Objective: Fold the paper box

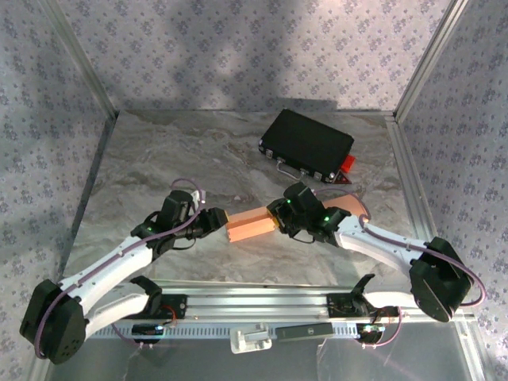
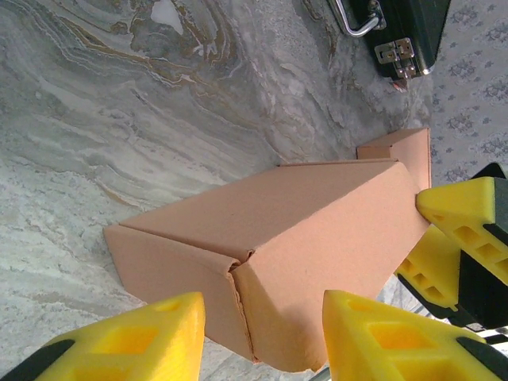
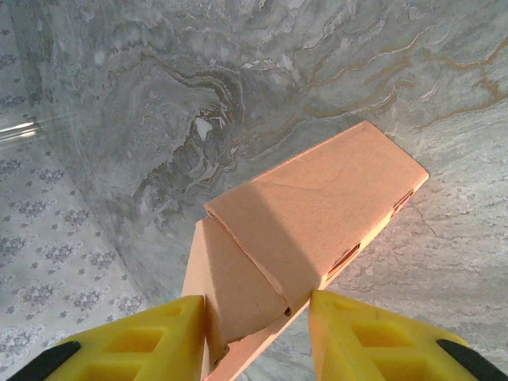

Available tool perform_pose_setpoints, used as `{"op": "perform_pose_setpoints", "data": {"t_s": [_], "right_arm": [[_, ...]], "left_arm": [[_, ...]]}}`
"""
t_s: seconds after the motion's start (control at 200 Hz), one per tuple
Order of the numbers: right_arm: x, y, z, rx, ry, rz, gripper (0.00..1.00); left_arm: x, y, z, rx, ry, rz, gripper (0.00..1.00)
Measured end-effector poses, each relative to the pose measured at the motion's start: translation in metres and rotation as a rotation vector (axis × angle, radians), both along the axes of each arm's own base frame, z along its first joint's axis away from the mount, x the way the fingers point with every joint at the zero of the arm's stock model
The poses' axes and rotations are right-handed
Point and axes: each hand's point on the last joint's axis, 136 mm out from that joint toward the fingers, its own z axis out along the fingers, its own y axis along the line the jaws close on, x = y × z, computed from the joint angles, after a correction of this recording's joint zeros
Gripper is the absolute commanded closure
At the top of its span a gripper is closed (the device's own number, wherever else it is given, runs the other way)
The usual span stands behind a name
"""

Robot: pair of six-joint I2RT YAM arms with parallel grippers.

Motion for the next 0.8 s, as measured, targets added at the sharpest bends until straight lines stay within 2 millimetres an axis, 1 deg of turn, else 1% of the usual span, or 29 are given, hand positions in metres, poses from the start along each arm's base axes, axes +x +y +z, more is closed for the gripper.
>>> {"op": "perform_pose_setpoints", "data": {"t_s": [0.42,0.65,0.8], "right_arm": [[-0.0001,-0.0001,-0.0006,-0.002,0.002,0.000,0.64],[-0.0005,-0.0003,-0.0011,-0.003,0.003,0.001,0.66],[-0.0010,-0.0003,-0.0017,-0.004,0.006,0.002,0.68]], "left_arm": [[-0.0046,-0.0033,-0.0003,0.001,-0.001,-0.019,0.59],[-0.0085,-0.0066,-0.0065,0.019,0.011,-0.042,0.60],[-0.0092,-0.0069,-0.0075,0.025,0.009,-0.048,0.60]]}}
